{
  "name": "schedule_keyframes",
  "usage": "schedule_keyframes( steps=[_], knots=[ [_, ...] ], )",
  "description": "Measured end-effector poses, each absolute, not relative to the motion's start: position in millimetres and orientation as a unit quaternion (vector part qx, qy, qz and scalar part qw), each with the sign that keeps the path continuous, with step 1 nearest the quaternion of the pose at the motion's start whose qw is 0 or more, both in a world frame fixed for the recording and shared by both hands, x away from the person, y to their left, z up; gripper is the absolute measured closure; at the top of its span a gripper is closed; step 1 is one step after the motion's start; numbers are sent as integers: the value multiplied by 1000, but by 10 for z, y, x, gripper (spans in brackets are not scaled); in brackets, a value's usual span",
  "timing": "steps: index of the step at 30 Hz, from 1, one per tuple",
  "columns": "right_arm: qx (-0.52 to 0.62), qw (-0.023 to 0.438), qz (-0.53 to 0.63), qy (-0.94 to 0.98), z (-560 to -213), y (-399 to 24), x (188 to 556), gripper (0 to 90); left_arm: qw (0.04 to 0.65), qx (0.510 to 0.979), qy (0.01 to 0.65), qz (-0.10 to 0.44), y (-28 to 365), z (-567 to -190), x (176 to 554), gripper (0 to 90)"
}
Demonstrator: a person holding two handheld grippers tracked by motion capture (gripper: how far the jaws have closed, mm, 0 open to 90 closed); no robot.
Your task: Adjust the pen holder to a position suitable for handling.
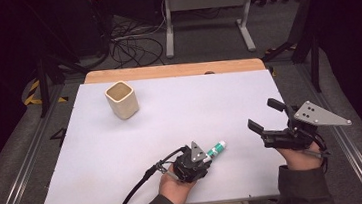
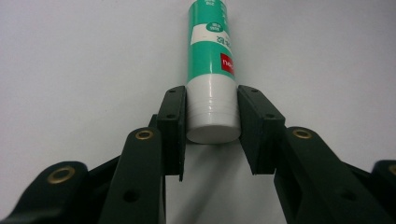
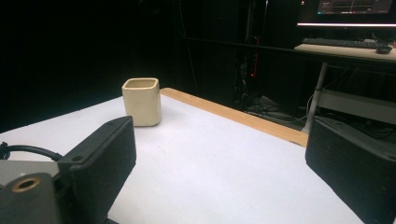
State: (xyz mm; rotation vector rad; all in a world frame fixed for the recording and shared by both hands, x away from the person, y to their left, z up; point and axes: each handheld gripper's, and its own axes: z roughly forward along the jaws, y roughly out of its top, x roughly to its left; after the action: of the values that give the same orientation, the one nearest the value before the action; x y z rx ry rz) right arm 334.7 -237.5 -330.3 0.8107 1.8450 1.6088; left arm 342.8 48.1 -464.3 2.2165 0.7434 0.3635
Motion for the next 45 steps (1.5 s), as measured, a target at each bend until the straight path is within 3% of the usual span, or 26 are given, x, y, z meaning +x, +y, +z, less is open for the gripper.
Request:
schedule_keyframes(
  steps=[13,36,45],
  knots=[
    [270,286,586,709,-3340,-2361,3354,141,417,852,283,143,602,-4420,3458,652],
    [201,243,566,762,-3554,-2162,3439,177,472,827,277,131,709,-3970,3520,652],
    [172,251,545,781,-3638,-2004,3437,274,490,818,273,127,752,-3793,3555,652]
  ],
)
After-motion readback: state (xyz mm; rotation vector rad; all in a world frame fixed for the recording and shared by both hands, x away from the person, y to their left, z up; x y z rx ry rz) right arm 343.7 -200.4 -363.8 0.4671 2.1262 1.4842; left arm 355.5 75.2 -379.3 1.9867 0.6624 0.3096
